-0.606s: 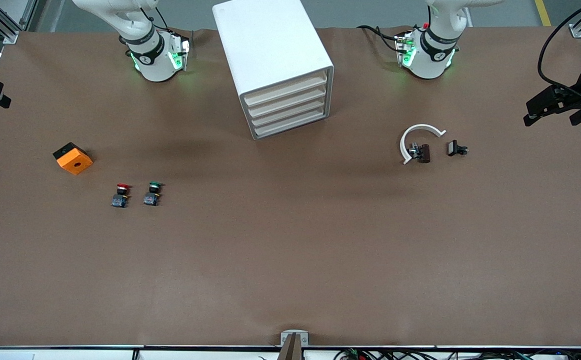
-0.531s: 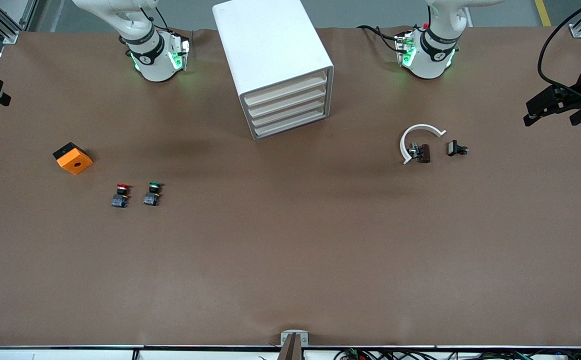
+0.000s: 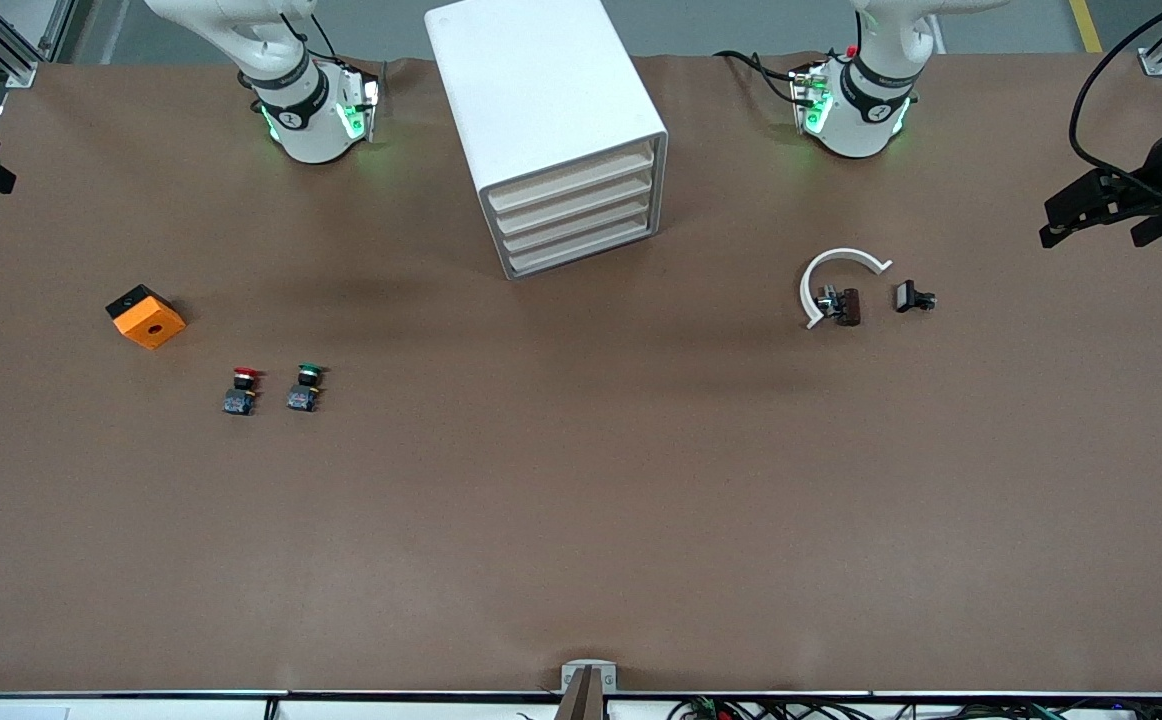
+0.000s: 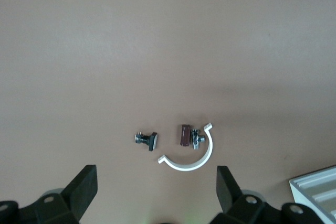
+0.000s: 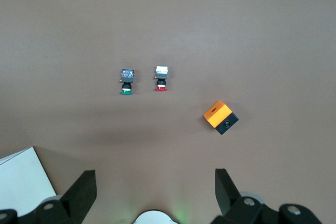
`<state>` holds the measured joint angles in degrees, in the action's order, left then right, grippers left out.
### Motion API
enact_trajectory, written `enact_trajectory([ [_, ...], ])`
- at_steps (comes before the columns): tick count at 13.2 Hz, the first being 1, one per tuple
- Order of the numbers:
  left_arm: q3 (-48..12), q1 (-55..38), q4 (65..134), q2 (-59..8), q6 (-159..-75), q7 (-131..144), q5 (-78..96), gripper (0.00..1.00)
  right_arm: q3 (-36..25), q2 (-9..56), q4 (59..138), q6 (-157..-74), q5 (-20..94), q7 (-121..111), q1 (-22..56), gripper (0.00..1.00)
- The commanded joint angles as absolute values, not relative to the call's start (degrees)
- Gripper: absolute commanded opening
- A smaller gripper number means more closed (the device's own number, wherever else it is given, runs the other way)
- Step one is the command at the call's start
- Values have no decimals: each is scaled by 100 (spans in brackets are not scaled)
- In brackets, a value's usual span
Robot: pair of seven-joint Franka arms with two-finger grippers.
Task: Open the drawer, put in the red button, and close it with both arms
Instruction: 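Move the left gripper toward the drawer while the right gripper reaches buttons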
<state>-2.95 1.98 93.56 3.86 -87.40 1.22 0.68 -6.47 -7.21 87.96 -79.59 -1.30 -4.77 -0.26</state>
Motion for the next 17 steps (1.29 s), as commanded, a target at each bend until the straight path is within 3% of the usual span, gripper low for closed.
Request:
enact_trajectory([
  [1, -334, 185, 9299, 106, -8631, 507, 132, 100, -633, -677, 8763, -8050, -141, -527, -35, 100],
  [7, -991, 150, 9272, -868, -8542, 2325, 141, 100, -668, -265, 8771, -8700, -149, -536, -88, 100],
  [12, -1870, 106, 9255, -1607, -9340, 4222, 132, 100, -668, 104, 8806, -8745, -167, -510, -123, 100],
  [17, -1925, -597, 9159, -2275, -9765, 6457, 132, 100, -686, 649, 8771, -9078, -141, -545, -377, 100],
])
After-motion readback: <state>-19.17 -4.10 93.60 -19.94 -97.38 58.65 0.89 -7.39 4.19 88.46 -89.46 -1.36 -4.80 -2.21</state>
